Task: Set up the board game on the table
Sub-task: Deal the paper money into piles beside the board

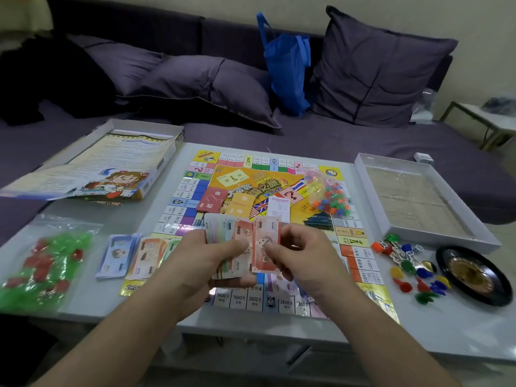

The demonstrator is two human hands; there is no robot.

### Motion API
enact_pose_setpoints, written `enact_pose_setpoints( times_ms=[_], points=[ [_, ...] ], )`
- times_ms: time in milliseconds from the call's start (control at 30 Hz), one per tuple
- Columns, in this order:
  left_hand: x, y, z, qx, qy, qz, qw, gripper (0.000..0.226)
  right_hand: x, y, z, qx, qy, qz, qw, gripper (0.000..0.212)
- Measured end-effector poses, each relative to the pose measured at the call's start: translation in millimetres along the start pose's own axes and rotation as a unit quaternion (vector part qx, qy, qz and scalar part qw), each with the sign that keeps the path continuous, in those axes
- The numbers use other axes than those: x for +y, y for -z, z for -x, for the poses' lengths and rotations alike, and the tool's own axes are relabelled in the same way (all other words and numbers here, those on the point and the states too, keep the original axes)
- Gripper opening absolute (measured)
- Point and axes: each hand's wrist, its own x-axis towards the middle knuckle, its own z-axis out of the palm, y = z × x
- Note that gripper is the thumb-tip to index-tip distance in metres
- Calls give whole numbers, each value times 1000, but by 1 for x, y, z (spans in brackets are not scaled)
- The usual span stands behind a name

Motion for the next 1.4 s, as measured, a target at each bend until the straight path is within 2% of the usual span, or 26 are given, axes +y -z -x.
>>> enact_pose_setpoints(
  times_ms=[267, 467, 567, 700, 800, 867, 933, 967, 1000, 1033, 1067, 1133, 1200, 1267, 1400],
  points=[
    [-4, 2, -1, 21, -14, -25, 999, 22, -4, -15, -2, -18, -3, 10, 1000, 6],
    [3, 22, -5, 52, 11, 26, 998, 35, -13, -19, -11, 28, -54, -5, 998, 10],
    [10, 42, -9, 87, -2, 59, 994, 31, -12, -25, -17, 42, -75, 39, 996, 9],
    [17, 61, -6, 123, -26, 58, 990, 17, 0, -50, -20, 22, -92, 129, 987, 8],
    [18, 69, -3, 130, -24, 61, 989, 18, 5, -67, -19, 19, -98, 180, 979, 16],
    [17, 73, -3, 127, -24, 59, 990, 24, 5, -74, -16, 22, -71, 284, 956, 26],
    [15, 76, -3, 121, -23, 55, 991, 27, 6, -79, -11, 21, -20, 440, 897, 42],
    [14, 76, -3, 115, -22, 51, 992, 27, 5, -80, -9, 27, 2, 481, 876, 46],
    [13, 76, -3, 108, -20, 46, 993, 28, 2, -81, -8, 36, 19, 481, 876, 44],
    [13, 75, -2, 102, -17, 42, 994, 29, -1, -80, -8, 42, 34, 452, 890, 37],
    [12, 74, -2, 98, -14, 37, 994, 30, -3, -79, -9, 41, 44, 379, 924, 26],
    [11, 71, -1, 88, -8, 26, 996, 33, -9, -76, -9, 9, 23, 153, 988, 8],
    [9, 67, 0, 72, -5, 17, 997, 36, -17, -73, -7, -37, -9, -43, 998, 4],
    [7, 64, 1, 57, -7, 16, 998, 37, -20, -71, -4, -58, -2, -92, 994, 8],
    [8, 57, 6, 15, -10, 21, 1000, 36, -18, -67, -4, -50, 24, -60, 997, 9]
  ],
)
